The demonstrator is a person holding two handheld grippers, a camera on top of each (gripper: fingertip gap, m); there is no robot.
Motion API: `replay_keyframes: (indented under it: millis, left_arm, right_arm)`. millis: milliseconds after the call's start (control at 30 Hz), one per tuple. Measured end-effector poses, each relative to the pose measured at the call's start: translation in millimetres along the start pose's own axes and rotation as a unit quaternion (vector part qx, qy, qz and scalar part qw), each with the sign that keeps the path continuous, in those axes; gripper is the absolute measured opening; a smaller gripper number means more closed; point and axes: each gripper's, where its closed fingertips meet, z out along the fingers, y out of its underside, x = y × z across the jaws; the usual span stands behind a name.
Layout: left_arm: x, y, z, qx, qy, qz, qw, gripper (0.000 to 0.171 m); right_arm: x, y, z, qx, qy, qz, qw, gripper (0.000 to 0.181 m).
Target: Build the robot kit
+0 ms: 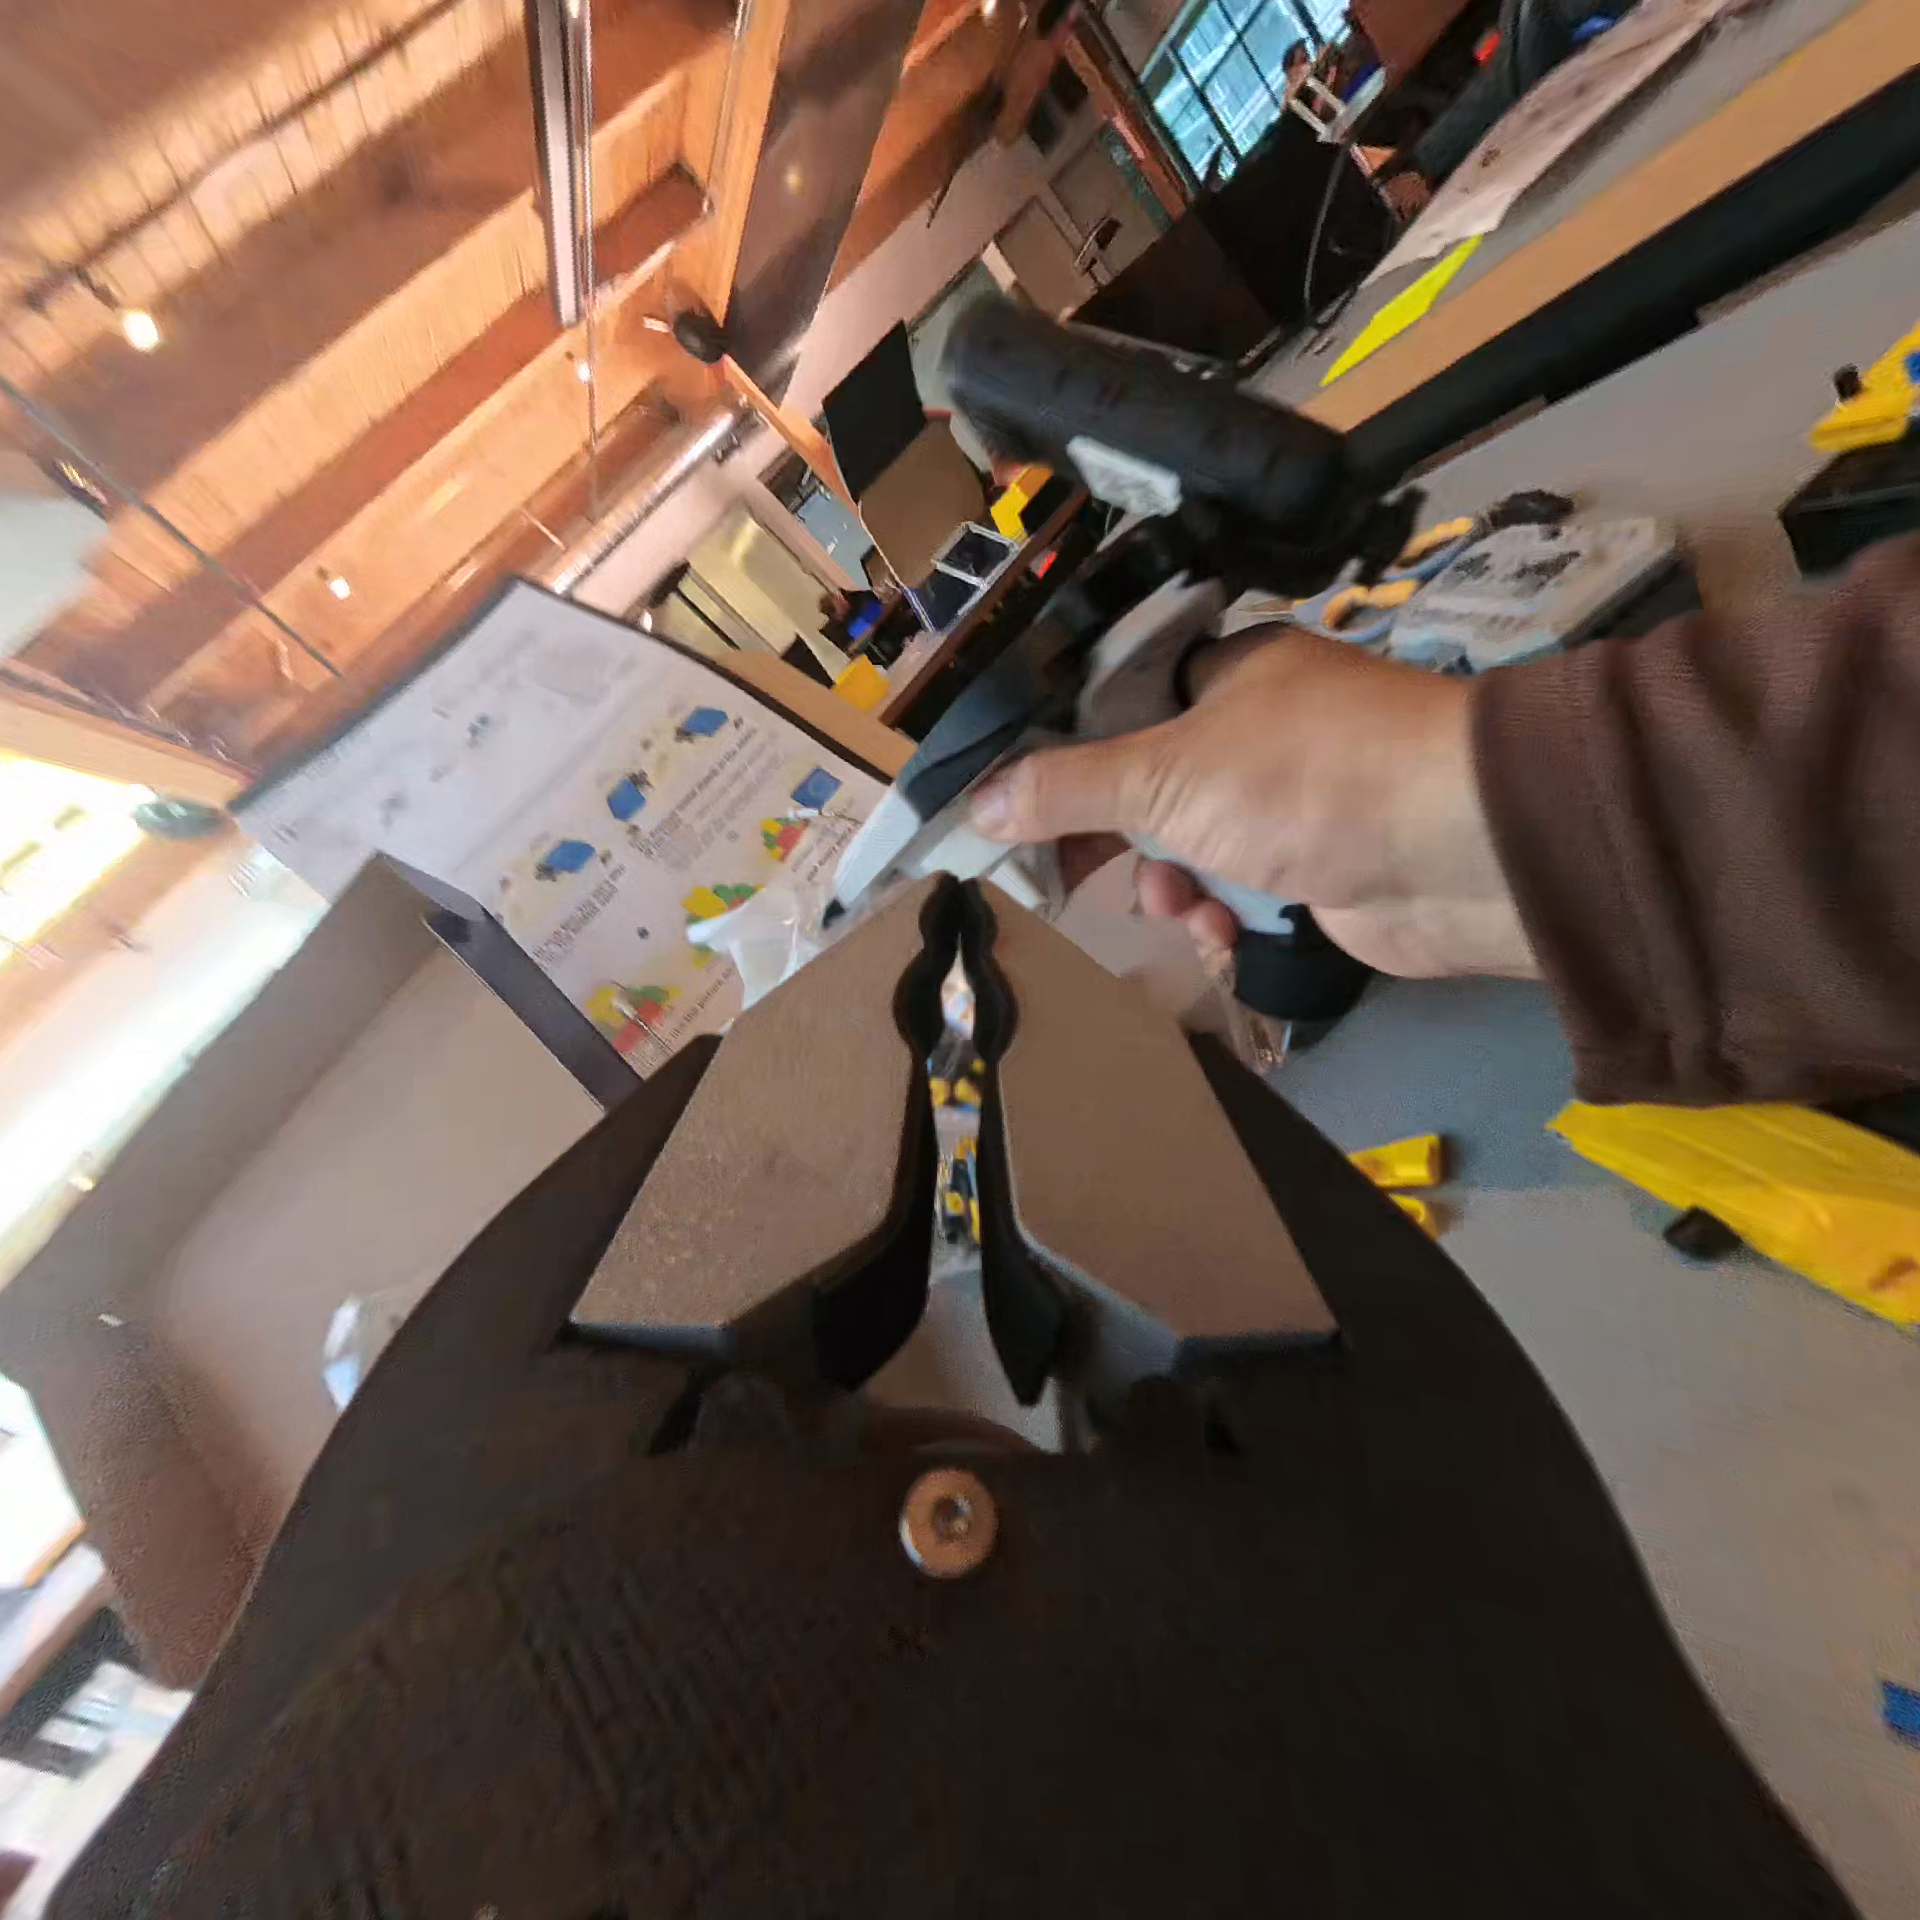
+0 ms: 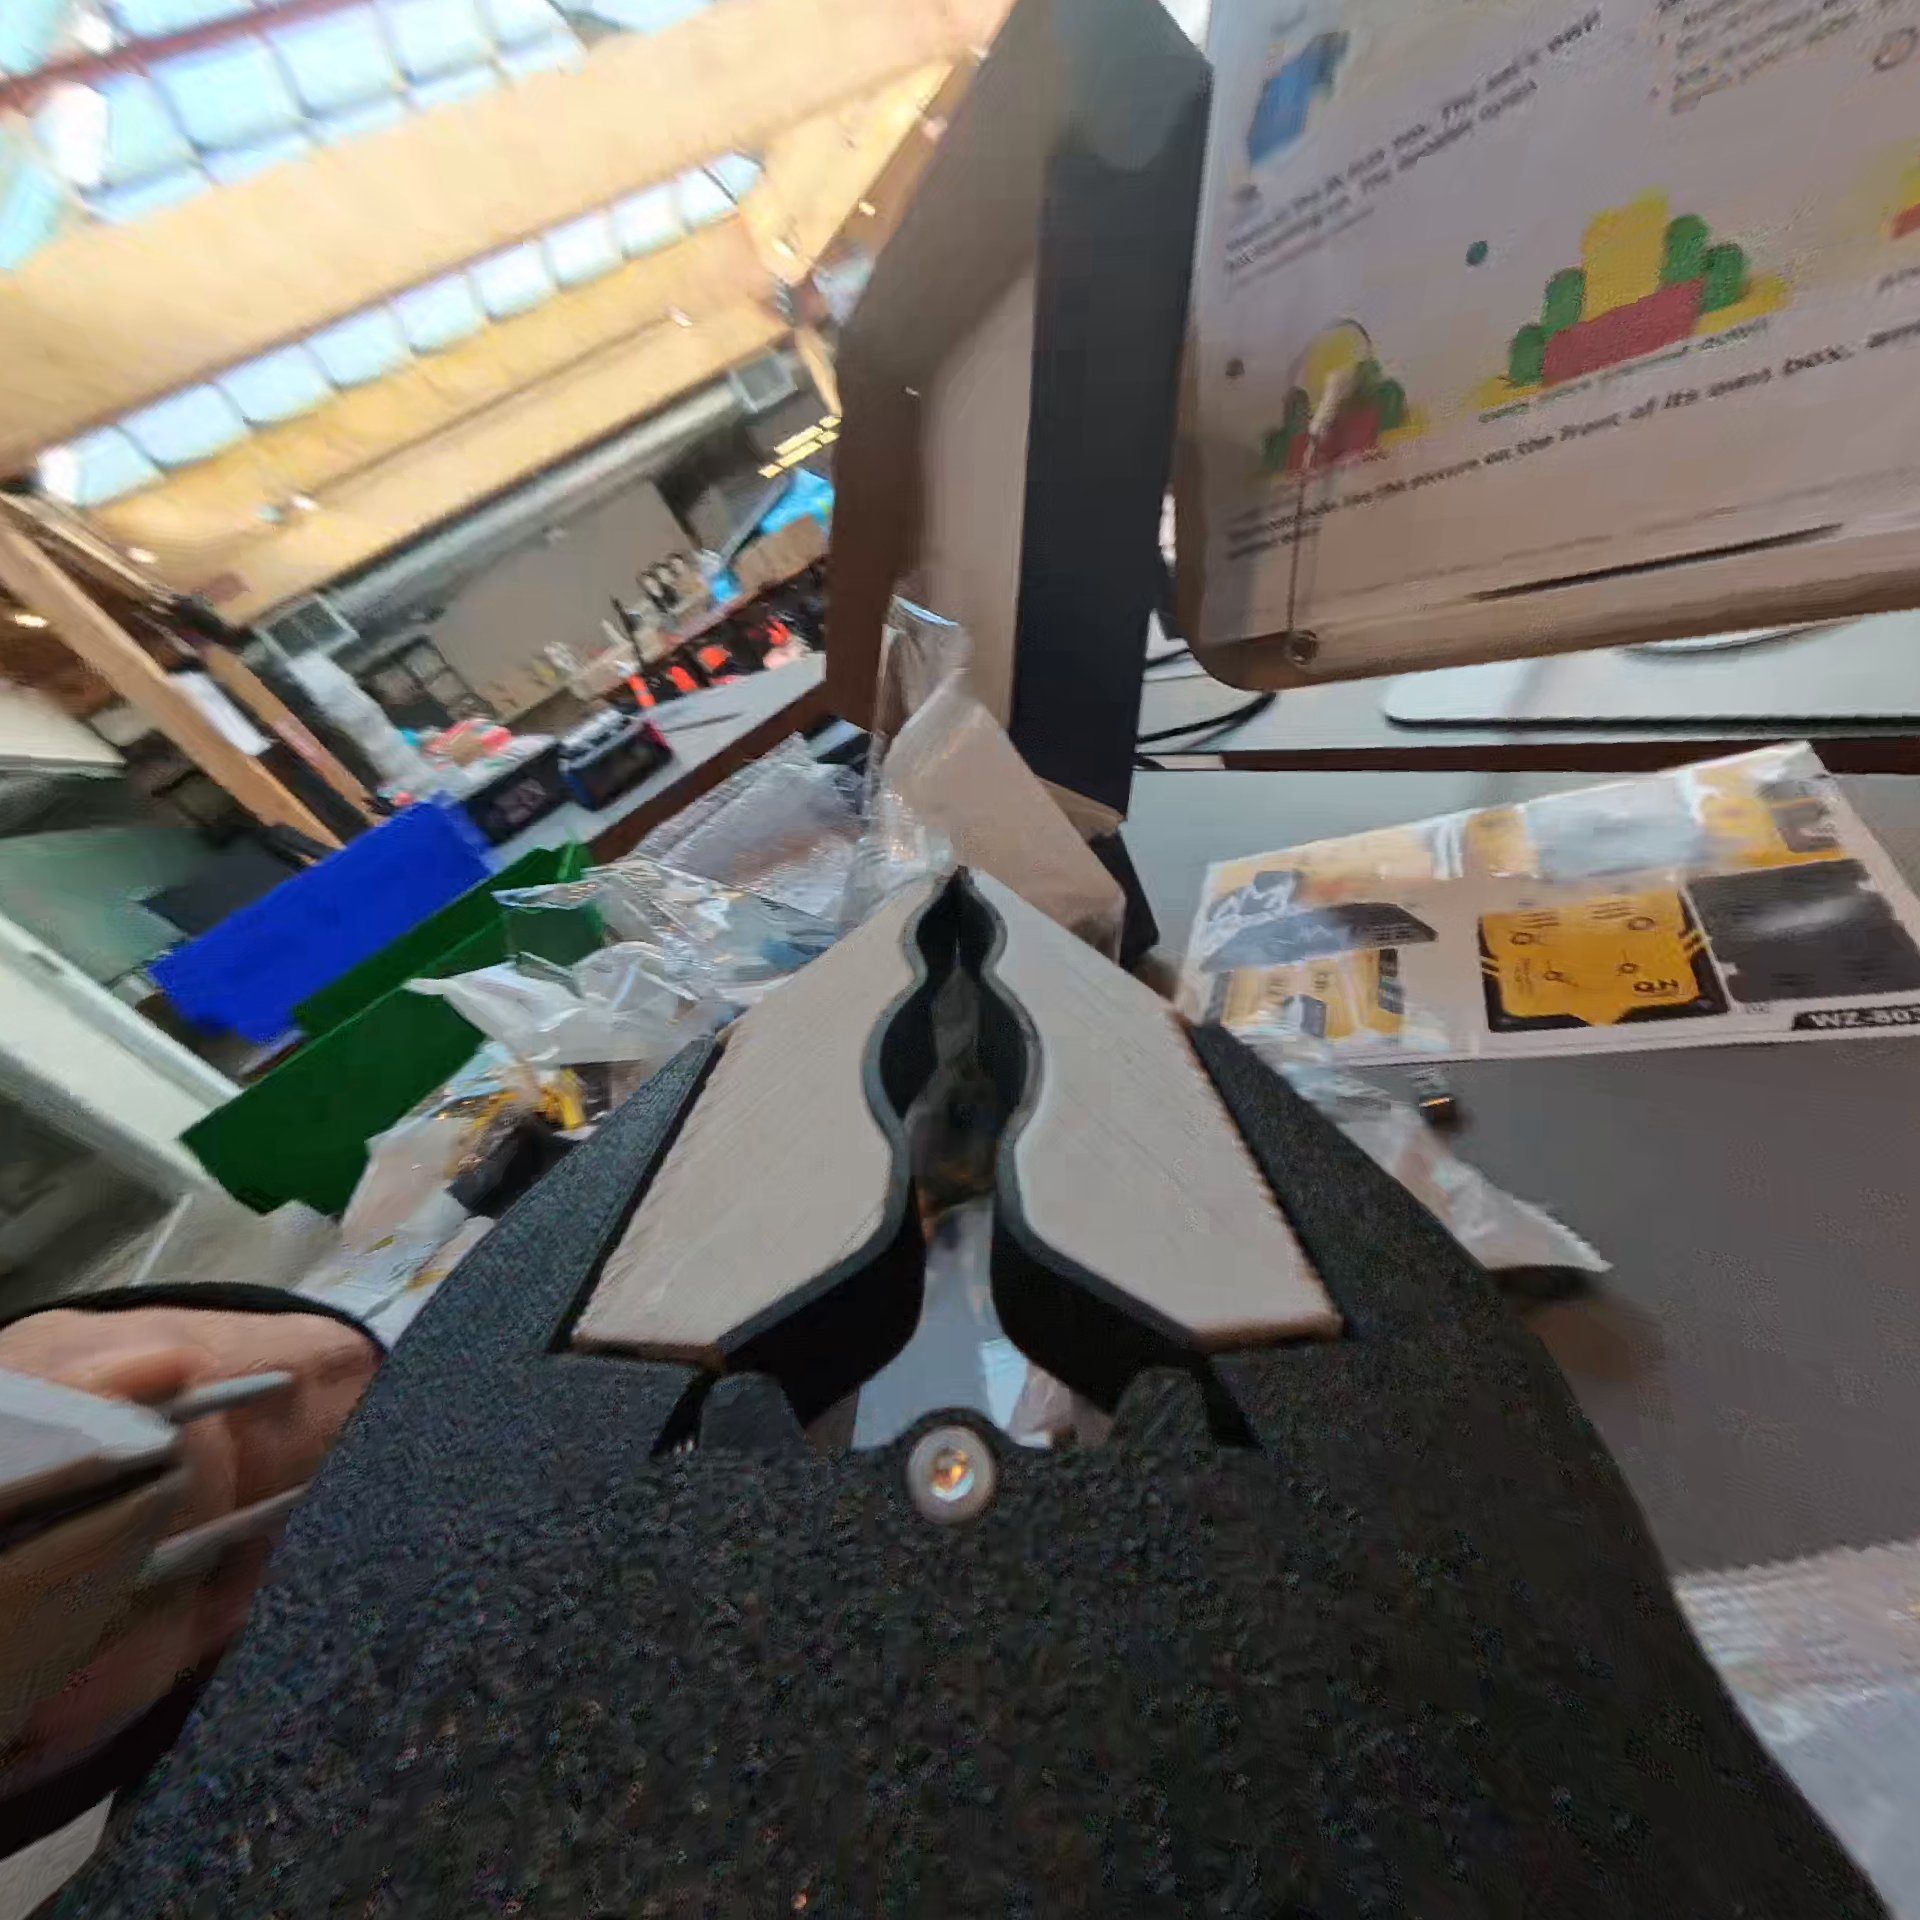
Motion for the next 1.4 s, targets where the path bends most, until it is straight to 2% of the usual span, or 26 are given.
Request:
replay_keyframes:
  millis: [100, 167, 300, 433, 467, 500, 633, 733, 867, 1000, 1100, 1133, 1167, 1200, 1267, 1400]
  left_arm:
    - [-33, 21, 6, -0.014, 0.005, -0.116, 0.993, 0.0]
    - [-39, 43, 8, -0.038, 0.015, -0.18, 0.983, 0.0]
    - [-51, 69, 12, -0.068, -0.013, -0.2, 0.977, 0.0]
    - [-53, 75, 13, -0.076, 0.004, -0.249, 0.965, 0.0]
    - [-55, 75, 12, -0.074, 0.004, -0.251, 0.965, 0.004]
    - [-55, 75, 12, -0.071, 0.006, -0.249, 0.966, 0.039]
    - [-50, 76, 13, -0.08, 0.015, -0.236, 0.968, 0.045]
    - [-55, 77, 13, -0.079, 0.008, -0.238, 0.968, 0.057]
    - [-56, 72, 9, -0.055, 0.07, -0.315, 0.945, 0.07]
    - [-49, 64, 3, -0.033, 0.134, -0.35, 0.926, 0.064]
    - [-30, 53, -4, -0.019, 0.222, -0.39, 0.894, 0.054]
    - [-19, 47, -9, -0.011, 0.264, -0.394, 0.88, 0.048]
    - [-7, 39, -17, 0.0, 0.313, -0.388, 0.867, 0.025]
    - [3, 34, -22, 0.005, 0.342, -0.378, 0.86, 0.017]
    - [18, 30, -27, 0.002, 0.367, -0.344, 0.864, 0.004]
    - [28, 38, -22, -0.034, 0.35, -0.301, 0.886, 0.0]
  right_arm:
    - [-3, -3, -14, -0.017, 0.034, -0.078, 0.996, 0.0]
    - [-8, 0, -11, -0.027, 0.033, -0.094, 0.995, 0.0]
    - [-28, 7, -1, -0.033, -0.026, -0.075, 0.996, 0.0]
    - [-40, 13, 1, -0.05, -0.06, -0.077, 0.994, 0.0]
    - [-40, 14, 1, -0.054, -0.061, -0.073, 0.994, 0.0]
    - [-40, 15, 1, -0.059, -0.066, -0.069, 0.994, 0.0]
    - [-47, 21, 0, -0.081, -0.09, -0.066, 0.99, 0.0]
    - [-56, 31, 0, -0.114, -0.111, -0.092, 0.983, 0.0]
    - [-69, 39, -10, -0.159, -0.158, -0.13, 0.966, 0.0]
    - [-71, 38, -25, -0.178, -0.196, -0.122, 0.957, 0.0]
    - [-85, 49, -45, -0.216, -0.267, -0.118, 0.932, 0.0]
    - [-91, 55, -55, -0.233, -0.295, -0.121, 0.919, 0.0]
    - [-93, 61, -62, -0.247, -0.311, -0.132, 0.908, 0.0]
    - [-94, 67, -69, -0.259, -0.32, -0.145, 0.9, 0.0]
    - [-93, 75, -79, -0.281, -0.331, -0.154, 0.888, 0.0]
    - [-81, 84, -83, -0.31, -0.311, -0.156, 0.885, 0.0]
